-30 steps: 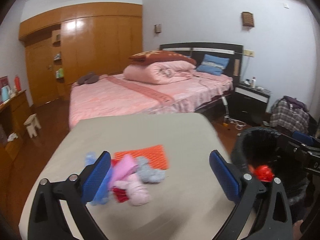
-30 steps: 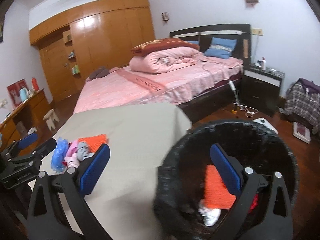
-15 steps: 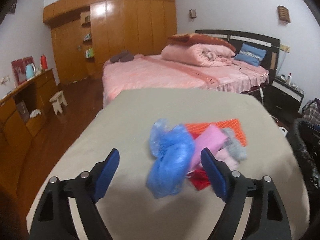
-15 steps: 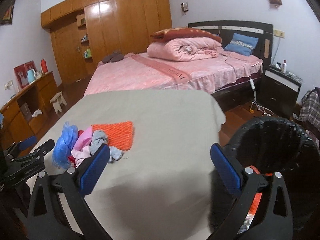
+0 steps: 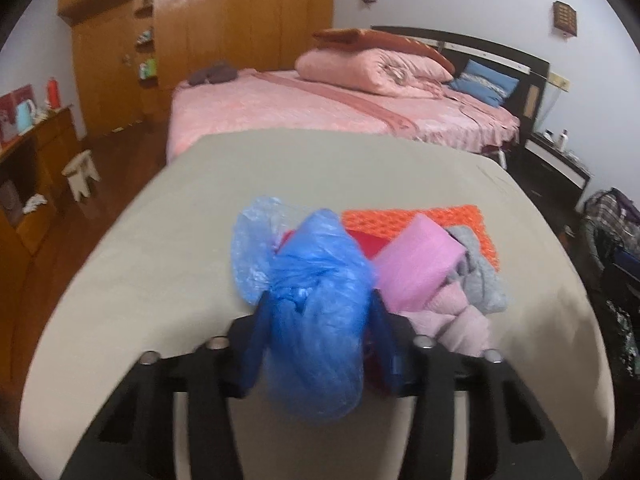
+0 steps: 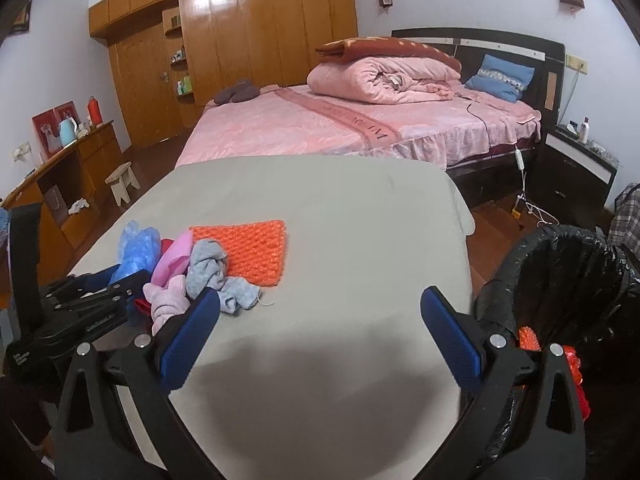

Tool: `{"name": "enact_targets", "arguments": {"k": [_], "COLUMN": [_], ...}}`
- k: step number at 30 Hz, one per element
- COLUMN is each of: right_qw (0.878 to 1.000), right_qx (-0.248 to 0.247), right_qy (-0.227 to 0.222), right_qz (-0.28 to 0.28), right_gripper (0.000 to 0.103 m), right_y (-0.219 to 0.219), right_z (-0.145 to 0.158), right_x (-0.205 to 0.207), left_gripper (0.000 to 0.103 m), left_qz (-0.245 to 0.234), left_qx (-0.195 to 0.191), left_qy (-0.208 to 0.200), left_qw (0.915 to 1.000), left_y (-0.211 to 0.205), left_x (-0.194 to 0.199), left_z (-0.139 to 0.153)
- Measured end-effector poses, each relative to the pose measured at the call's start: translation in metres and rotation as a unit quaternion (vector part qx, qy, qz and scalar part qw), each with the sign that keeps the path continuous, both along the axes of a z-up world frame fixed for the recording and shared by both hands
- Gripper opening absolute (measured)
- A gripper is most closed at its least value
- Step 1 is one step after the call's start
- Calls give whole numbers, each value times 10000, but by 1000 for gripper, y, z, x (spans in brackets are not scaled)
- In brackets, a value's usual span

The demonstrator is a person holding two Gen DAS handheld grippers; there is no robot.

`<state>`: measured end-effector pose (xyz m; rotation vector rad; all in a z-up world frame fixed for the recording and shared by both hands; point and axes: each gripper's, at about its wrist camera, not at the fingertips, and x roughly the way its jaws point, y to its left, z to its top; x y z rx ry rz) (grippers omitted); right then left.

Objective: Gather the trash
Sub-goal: 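Grasp the blue plastic bag with the left gripper, then grasp the pink-grey rolled sock with the right gripper while the left holds the blue bag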

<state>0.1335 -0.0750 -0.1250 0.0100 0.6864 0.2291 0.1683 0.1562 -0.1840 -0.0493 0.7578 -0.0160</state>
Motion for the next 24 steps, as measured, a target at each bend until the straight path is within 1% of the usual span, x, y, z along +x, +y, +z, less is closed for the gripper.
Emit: {"name": "enact_targets", "arguments": {"k": [3,7,10,13,18,24], "right_qw": [10000,10000,9999,9998,9993,9983], "right_qx": [-8,13,33,73,66,46], "right_qy": [1,-9,-20,-6,9,91], "right_qz": [47,87,133,192,364,568], "right_gripper": [98,98,98,98,97,97], "right_y": [2,7,12,20,45,70], "right_z": [0,1,1,1,-2,-9], "right_x": [0,-1,-2,-2,-4,-2], "left_gripper": [40,40,40,40,40,39], "left_qz": [27,173,255,319,483,654], "left_qx": [-60,-146,-114,-20,103,133], "left_qy": [-79,-293,-462,-535,-482,-434], "left_qw": [9999,9993,9985,9981,9976,9968], "left_y": [4,8,13,20,35,50], "left_x": [-2,-15,-27,-37,-46,-50], "left_z": [3,16,28,35,31,24]}}
